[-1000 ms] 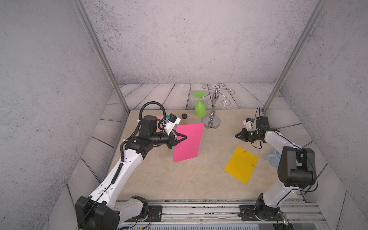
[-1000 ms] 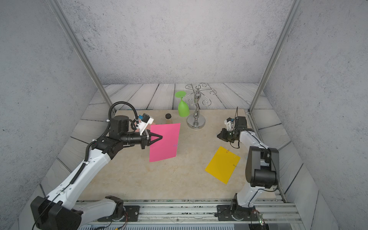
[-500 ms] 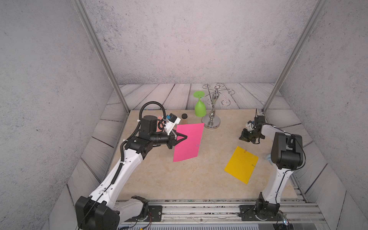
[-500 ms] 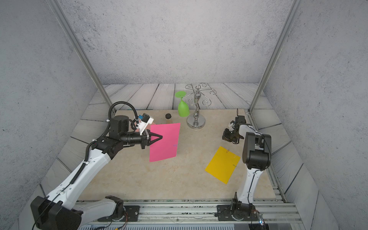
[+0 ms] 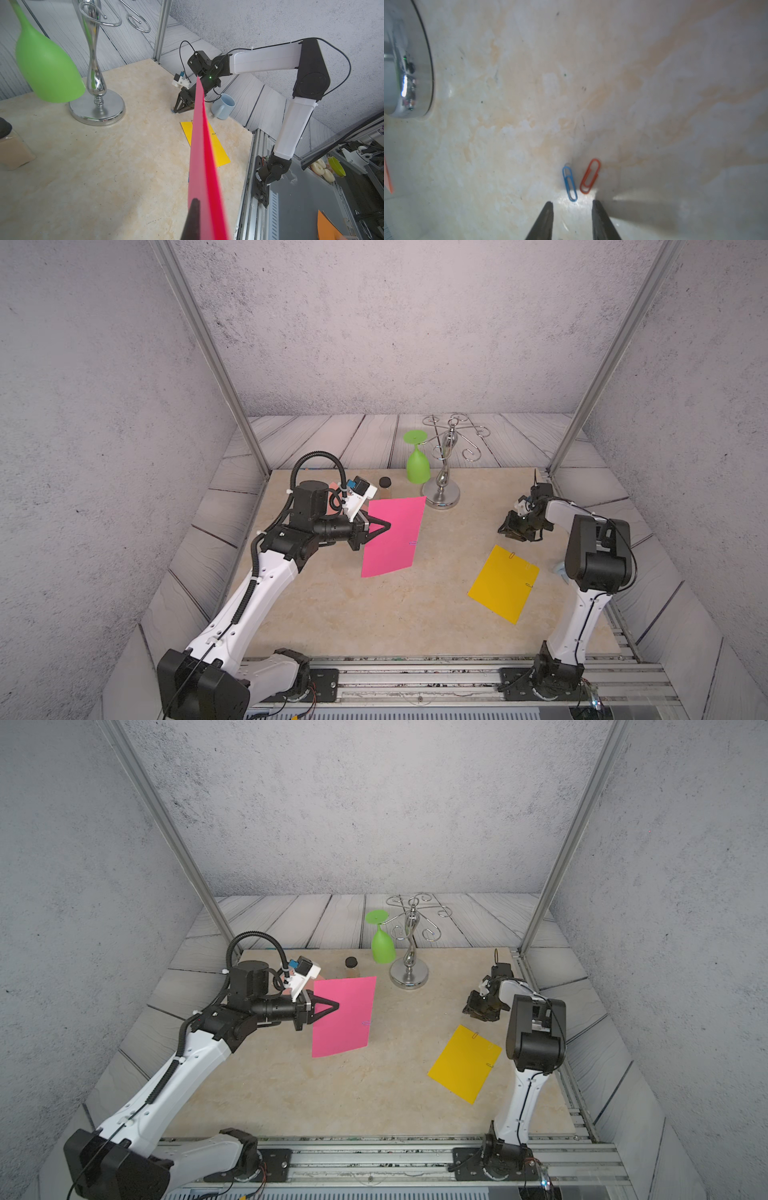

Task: Unclip the paperclips from the documents
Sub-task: Place the paper clip at the center of the board, then adjust the document.

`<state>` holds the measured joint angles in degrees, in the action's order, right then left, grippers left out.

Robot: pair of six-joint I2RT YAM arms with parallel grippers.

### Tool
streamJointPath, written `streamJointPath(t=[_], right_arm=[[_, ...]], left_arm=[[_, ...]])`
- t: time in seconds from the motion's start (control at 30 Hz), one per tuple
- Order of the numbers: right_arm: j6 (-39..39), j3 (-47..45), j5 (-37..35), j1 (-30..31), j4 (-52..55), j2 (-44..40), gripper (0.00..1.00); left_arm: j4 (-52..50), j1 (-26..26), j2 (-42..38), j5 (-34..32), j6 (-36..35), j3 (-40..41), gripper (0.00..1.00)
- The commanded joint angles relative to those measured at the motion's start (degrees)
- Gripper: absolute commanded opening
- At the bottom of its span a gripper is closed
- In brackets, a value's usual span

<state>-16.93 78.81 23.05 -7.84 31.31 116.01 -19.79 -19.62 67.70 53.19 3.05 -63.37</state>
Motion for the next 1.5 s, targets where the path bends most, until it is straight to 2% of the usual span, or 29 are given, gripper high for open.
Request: streamJointPath(t=[0.0,0.13,0.3,0.43,0.5,0.63,0.77,0.87,1.0,1.17,1.37,1.47], right_arm=[[-0.6,-2.9,1.5,1.0,1.1,-7.2,0.38],[1.4,-7.4,4.9,4.3,-0.1,-15.4,0.48],[5.6,-11.6,13.1,9.4,-1.0,-24.8,0.62],[9.8,-13.8,18.6,14.6,-2.8,-32.0,0.7],[10.7,-16.1,21.7,17.2,-6.8,-35.9,0.75],[6.7,-22.1,30.2,19.0,-20.7,-42.4,0.85],[7.8,-21.6,35.7,20.7,-22.5,-42.4,0.88],[7.9,-21.5,39.3,23.0,-24.8,-41.5,0.89],[8.4,-20.5,39.9,26.2,-26.3,-39.9,0.89],[3.8,-20.3,41.8,28.2,-33.8,-37.3,0.87],[-1.7,-21.3,44.4,29.5,-42.1,-36.3,0.68],[-2.0,-21.4,45.3,29.6,-42.5,-36.4,0.5]], left_arm=[[2.7,0.5,0.4,1.0,0.7,0.7,0.0],[4.3,0.5,1.4,2.1,1.9,0.4,0.0],[4.9,0.3,3.0,3.4,2.5,-0.7,0.0],[4.6,-0.1,4.5,4.7,2.4,-1.9,0.0],[4.1,-0.4,5.3,5.0,2.1,-2.7,0.0],[3.6,-1.1,6.6,5.7,1.6,-4.2,0.0],[3.5,-2.1,7.8,7.2,1.8,-5.7,0.0],[4.1,-2.9,8.6,8.3,2.2,-6.7,0.0],[5.4,-4.1,9.6,10.5,3.4,-7.9,0.0],[5.3,-5.2,10.8,11.3,3.4,-9.0,0.0],[5.3,-5.9,11.6,11.8,3.4,-9.3,0.0],[5.3,-5.9,11.6,11.5,3.3,-9.2,0.0]])
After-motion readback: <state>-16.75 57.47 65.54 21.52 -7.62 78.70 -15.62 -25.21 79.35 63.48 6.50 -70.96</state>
